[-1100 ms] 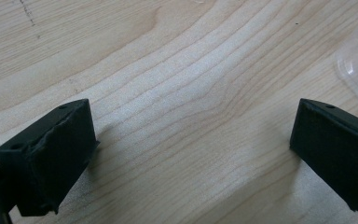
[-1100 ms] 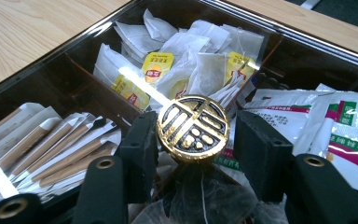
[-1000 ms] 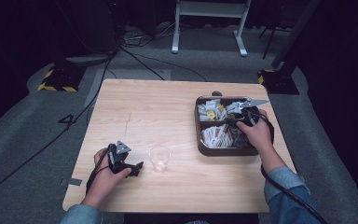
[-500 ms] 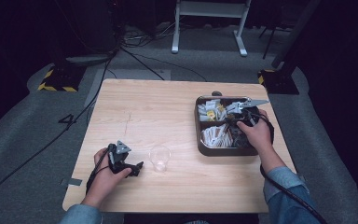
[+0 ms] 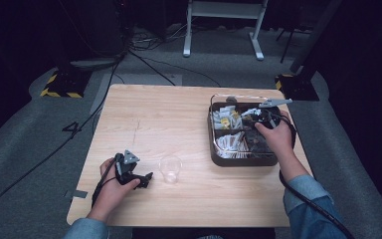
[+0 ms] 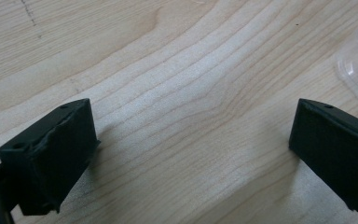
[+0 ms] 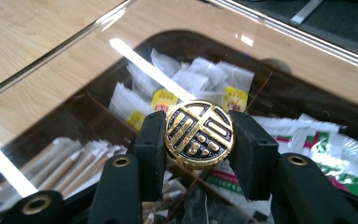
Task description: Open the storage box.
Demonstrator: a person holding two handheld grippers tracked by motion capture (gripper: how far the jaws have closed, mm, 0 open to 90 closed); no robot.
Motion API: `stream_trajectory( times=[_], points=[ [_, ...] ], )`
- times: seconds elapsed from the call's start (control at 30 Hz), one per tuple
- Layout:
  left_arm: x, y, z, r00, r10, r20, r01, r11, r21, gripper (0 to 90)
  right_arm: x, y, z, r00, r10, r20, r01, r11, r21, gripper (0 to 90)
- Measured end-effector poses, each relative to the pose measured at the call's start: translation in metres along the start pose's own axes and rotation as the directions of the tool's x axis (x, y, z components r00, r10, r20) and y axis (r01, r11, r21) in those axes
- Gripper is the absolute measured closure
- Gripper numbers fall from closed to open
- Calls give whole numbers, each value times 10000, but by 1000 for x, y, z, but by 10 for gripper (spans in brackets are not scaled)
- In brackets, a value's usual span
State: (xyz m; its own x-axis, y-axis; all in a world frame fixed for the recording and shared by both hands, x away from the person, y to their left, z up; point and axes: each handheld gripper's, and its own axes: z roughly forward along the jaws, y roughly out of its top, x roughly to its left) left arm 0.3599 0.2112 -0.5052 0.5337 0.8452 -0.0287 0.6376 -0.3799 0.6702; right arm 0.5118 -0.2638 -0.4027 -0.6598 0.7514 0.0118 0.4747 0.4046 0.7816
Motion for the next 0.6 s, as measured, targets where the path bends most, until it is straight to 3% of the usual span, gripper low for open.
stream_trajectory(
  times=[0.1,0.17,0.23,0.4,0.53,0.6],
  points=[
    [2,-1,-3,9999,-92,-109,91,9999,-124,85,2,7,-2,9999,62,100,-61,10000,-36,586],
    [5,-2,-9,9997,-152,-192,151,9999,-61,192,5,15,-2,9998,16,202,-16,10000,2,586],
    [6,-4,-13,9993,-232,-291,229,9997,-98,183,10,22,1,9996,-102,273,103,9999,-17,586],
    [9,-9,-24,9986,-256,-463,243,9993,-276,173,29,43,18,9997,-252,-74,251,9996,-142,586],
    [10,-14,-27,9986,-319,-419,311,9993,-202,173,38,53,26,9991,-379,-170,375,9990,-221,586],
    [11,-17,-28,9982,-411,-436,402,9990,-212,173,49,64,36,9989,-357,-304,345,9986,-405,586]
  ],
)
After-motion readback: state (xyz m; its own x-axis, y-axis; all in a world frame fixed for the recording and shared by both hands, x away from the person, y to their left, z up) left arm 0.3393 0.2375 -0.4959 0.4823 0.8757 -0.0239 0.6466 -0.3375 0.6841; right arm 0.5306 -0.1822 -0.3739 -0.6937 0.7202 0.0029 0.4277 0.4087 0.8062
